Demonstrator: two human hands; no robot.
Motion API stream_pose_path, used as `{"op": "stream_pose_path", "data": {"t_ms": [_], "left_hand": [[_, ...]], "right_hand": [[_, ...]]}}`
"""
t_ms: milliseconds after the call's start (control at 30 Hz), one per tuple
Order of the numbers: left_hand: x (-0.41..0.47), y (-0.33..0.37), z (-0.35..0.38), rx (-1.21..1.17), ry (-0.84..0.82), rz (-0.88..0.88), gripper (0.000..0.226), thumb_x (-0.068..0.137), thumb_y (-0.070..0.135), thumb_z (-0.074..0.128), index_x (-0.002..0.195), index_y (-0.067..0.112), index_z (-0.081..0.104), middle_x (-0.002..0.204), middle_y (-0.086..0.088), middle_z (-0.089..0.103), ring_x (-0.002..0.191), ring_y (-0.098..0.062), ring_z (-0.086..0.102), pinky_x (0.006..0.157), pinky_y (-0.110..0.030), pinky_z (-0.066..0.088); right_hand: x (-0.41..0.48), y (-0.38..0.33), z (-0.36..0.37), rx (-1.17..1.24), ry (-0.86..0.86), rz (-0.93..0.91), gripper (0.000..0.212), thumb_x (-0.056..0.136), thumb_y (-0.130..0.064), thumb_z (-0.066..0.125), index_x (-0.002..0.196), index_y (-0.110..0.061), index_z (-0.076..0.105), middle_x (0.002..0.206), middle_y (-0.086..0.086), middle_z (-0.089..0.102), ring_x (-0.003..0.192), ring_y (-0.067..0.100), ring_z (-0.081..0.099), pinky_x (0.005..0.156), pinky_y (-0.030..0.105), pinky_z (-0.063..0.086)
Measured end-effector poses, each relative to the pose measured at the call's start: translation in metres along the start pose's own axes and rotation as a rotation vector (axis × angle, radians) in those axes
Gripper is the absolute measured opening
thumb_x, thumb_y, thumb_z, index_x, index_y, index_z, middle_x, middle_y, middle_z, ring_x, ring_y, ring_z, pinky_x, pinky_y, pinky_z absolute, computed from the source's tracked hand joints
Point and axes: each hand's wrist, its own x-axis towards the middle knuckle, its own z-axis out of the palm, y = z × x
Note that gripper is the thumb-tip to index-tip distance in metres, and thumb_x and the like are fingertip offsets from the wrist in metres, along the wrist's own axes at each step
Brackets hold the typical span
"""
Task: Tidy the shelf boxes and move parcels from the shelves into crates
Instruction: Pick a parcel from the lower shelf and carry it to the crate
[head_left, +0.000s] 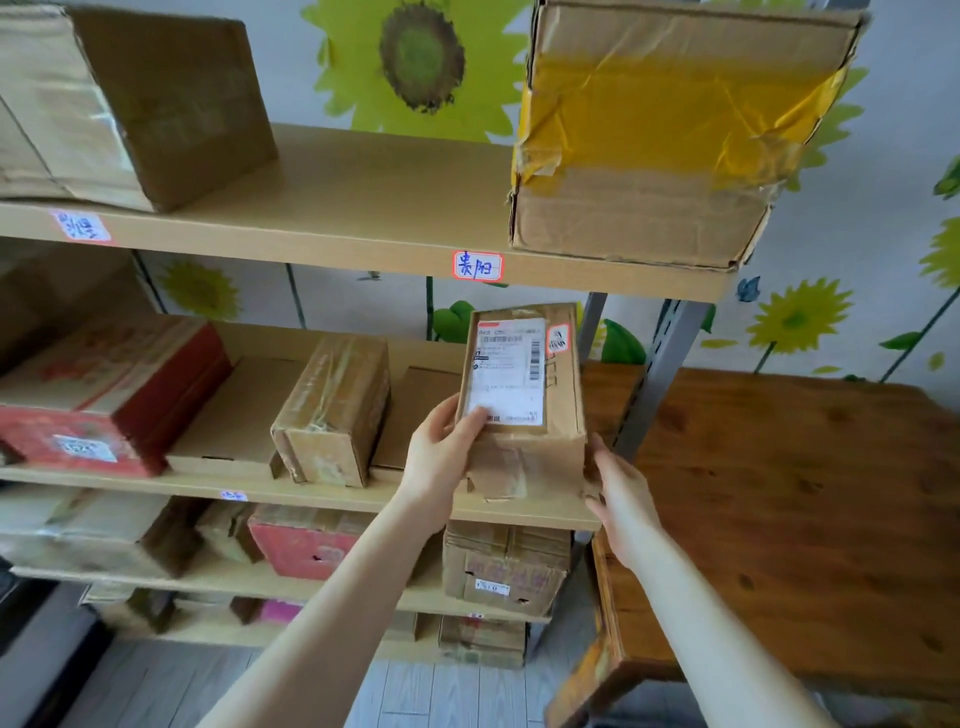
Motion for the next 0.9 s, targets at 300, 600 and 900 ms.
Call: {"op": "stream_pose_path", "data": {"t_ms": [300, 600, 900], "left_hand": [[0.012, -0.017, 0.014, 0.058, -0.084, -0.058, 0.044, 0.095, 0.032, 0.046, 0.137, 0.017, 0.042, 0.129, -0.004, 0.058, 0.117, -0.019, 0.056, 0.102, -0.037, 0.043], [0.022, -0.038, 0.054, 0.267, -0.181, -0.041, 0.055, 0.095, 0.041, 0.040, 0.144, 0.018, 0.030, 0.144, -0.003, 0.043, 0.133, -0.018, 0.040, 0.112, -0.040, 0.032], [0.006, -0.055, 0.001, 0.460, 0.142, 0.010, 0.039, 0.096, 0.029, 0.041, 0.129, 0.009, 0.049, 0.124, 0.000, 0.057, 0.119, -0.017, 0.050, 0.096, -0.025, 0.038]], "right_hand": [[-0.006, -0.006, -0.002, -0.195, -0.238, -0.246, 0.063, 0.069, -0.065, 0.058, 0.121, -0.031, 0.056, 0.124, -0.006, 0.061, 0.114, 0.010, 0.055, 0.101, 0.033, 0.042], [0.016, 0.001, -0.033, -0.251, 0.007, -0.392, 0.019, 0.092, -0.037, 0.050, 0.108, -0.031, 0.059, 0.101, -0.015, 0.064, 0.096, -0.002, 0.059, 0.069, 0.009, 0.046], [-0.003, 0.068, -0.016, -0.039, 0.341, -0.097, 0.020, 0.096, -0.019, 0.044, 0.081, -0.016, 0.056, 0.099, 0.014, 0.065, 0.088, 0.025, 0.062, 0.084, 0.038, 0.051]]}}
